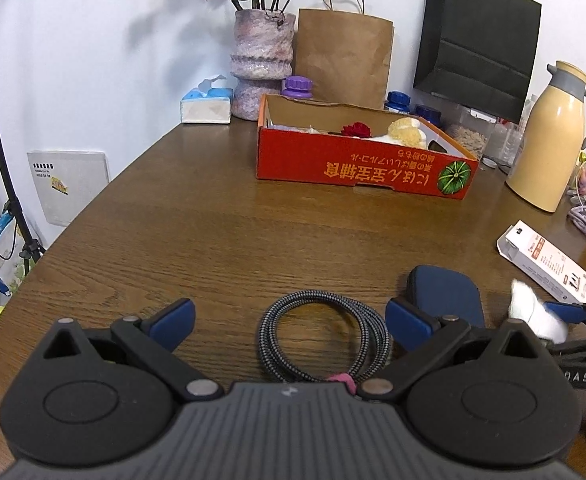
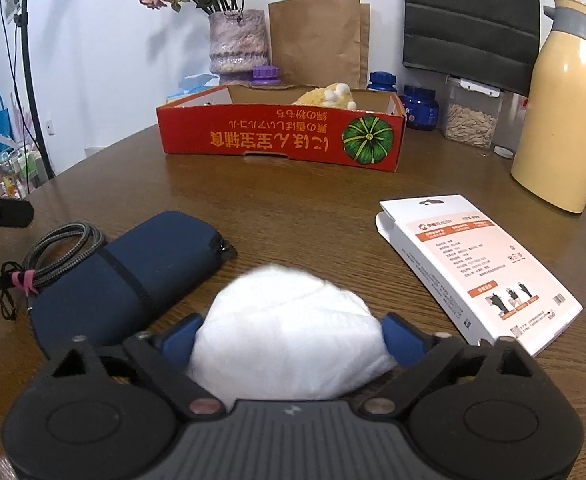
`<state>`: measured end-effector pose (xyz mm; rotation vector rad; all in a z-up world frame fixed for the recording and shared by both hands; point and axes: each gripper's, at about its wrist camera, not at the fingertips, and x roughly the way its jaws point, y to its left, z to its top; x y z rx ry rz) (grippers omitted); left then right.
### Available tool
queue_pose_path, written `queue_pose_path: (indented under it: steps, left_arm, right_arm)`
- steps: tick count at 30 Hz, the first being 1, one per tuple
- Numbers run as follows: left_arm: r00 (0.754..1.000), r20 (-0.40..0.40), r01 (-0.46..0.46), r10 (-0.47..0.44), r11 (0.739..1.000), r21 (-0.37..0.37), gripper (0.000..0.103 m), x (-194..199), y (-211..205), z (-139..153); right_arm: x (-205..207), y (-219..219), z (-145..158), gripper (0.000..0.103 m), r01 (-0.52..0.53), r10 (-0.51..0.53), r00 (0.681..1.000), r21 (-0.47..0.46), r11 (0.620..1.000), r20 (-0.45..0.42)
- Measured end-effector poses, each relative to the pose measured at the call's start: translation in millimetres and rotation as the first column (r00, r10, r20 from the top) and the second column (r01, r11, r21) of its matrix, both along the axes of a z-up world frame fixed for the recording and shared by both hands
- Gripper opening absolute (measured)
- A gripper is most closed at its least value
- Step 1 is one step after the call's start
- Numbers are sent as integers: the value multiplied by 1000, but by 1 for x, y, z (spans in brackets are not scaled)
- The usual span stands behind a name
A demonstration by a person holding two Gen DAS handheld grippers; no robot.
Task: Flip cup upright
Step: 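Grasp the white cloth bundle with the right tool while the left tool reaches the cable coil, then close the left tool on the black braided cable coil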
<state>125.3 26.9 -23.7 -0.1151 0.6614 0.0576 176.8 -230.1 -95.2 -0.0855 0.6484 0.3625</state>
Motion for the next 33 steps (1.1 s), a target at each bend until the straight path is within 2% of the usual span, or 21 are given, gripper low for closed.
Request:
queue_pose_path:
  steps: [1,3,7,18,28,31,33]
  left_arm:
    - [1000,-4,1,-1,1000,1,103,1,0,-1]
    - [1000,-9,4,-4,1000,1,103,2,-3,-2]
    - [1000,-21,20,-20,1000,4,103,5,-8,-7]
    - [995,-84,60,-58,998,23,103,18,-21,-21]
    - [987,-151,64,-57,997,41,103,30,-22,-37]
    - [988,-145,67,-54,994,85,103,31,-26,-39]
    - [989,-139,65,-53,994,87,103,31,-26,-40]
  right_arm:
    - [-1,-1,1,74,3,-3,1000,4,1000,8]
    - [-3,-3,2,62,11,-11,1000,12,1000,20]
    - [-4,-5,3,54,34,-34,999,18,999,28]
    - [-17,-6,10,54,76,-77,990,14,997,119]
    - [-17,-7,10,54,73,-75,989,15,997,124]
    - [-17,-7,10,54,74,-75,990,15,997,122]
    - [-17,-7,10,54,73,-75,990,15,997,122]
